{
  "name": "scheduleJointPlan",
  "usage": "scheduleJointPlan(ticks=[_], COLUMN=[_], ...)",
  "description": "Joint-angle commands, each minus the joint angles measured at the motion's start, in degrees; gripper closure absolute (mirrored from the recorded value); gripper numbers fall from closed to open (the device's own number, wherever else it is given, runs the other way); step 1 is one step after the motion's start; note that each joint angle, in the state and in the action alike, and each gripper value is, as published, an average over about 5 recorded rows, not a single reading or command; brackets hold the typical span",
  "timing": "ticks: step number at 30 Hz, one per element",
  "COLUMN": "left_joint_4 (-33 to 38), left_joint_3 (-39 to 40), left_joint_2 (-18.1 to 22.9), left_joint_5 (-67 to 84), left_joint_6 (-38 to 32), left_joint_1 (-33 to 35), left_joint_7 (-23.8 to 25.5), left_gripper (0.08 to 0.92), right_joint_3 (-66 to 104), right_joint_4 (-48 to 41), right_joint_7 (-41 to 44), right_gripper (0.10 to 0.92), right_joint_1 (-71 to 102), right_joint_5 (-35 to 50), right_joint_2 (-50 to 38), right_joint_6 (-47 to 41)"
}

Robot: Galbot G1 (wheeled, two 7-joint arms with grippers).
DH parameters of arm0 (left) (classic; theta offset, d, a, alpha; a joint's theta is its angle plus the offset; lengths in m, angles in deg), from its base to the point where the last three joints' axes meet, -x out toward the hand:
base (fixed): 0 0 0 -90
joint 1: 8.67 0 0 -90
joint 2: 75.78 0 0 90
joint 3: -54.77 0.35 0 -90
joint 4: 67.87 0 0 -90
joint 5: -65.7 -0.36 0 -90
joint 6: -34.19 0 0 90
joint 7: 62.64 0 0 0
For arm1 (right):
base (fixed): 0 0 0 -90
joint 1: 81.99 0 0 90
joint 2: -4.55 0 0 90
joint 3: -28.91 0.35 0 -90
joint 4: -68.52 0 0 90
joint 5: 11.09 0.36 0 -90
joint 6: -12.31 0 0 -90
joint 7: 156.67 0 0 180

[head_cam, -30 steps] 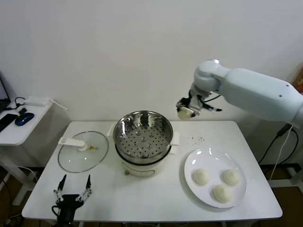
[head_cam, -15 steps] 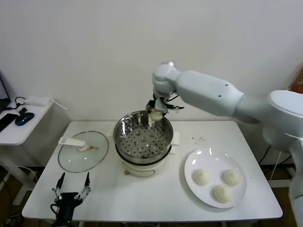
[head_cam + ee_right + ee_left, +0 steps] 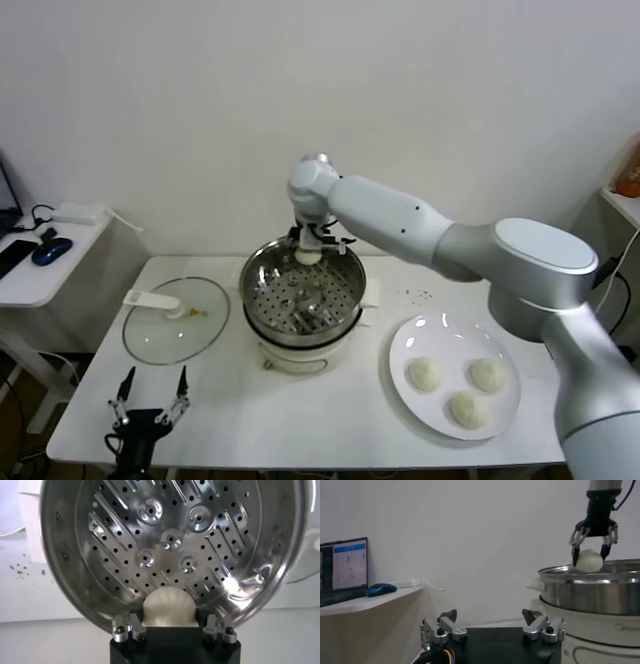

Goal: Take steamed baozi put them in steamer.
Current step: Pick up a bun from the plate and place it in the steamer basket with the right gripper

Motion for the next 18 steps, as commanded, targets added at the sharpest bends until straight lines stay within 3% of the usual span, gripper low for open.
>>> scheduleJointPlan(ticks=[1, 13, 18], left_joint_4=[-0.14, -0.30, -0.20], left_joint_3=[0.08, 0.12, 0.19], left_joint_2=[0.15, 0.42, 0.73], left_joint_5=[0.10, 0.04, -0.15], left_joint_6=[0.10, 0.20, 0.50], left_joint_1=[-0.17, -0.16, -0.67], left_joint_7=[0.04, 0.01, 0.03], left_gripper=[0.177, 0.177, 0.177], right_joint_3=[2.09, 2.95, 3.06], right_joint_4=[-4.25, -5.83, -6.15], right_joint_7=[-0.51, -0.71, -0.75], right_gripper=[0.347, 0.329, 0.266], right_joint_1=[2.72, 4.31, 4.59], right_joint_5=[-4.96, -5.68, -5.38], right_joint_2=[2.38, 3.14, 3.45], right_joint_6=[1.47, 1.97, 2.03])
